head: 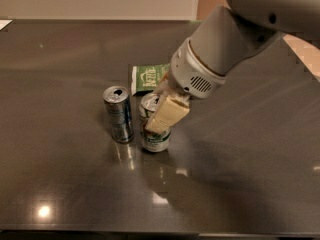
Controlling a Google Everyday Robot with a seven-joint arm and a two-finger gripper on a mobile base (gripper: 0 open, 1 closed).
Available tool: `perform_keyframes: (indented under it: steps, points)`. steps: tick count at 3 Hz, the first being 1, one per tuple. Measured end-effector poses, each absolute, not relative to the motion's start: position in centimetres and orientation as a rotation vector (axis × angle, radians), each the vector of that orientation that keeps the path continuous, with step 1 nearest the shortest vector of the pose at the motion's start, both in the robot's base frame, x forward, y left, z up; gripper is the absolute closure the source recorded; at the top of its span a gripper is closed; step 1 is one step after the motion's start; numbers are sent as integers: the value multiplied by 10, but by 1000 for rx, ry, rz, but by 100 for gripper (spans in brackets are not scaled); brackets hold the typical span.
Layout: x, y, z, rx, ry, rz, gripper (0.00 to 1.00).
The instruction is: Move 7up can near redbull can
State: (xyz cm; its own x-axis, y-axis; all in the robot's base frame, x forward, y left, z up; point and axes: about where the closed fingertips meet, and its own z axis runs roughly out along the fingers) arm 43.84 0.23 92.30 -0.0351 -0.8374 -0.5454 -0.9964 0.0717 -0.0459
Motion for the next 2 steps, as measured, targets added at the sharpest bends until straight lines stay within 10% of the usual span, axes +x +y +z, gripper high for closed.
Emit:
perform_keyframes:
  steps: [2]
  points:
    - [439, 10, 908, -1817, 1916, 484, 13]
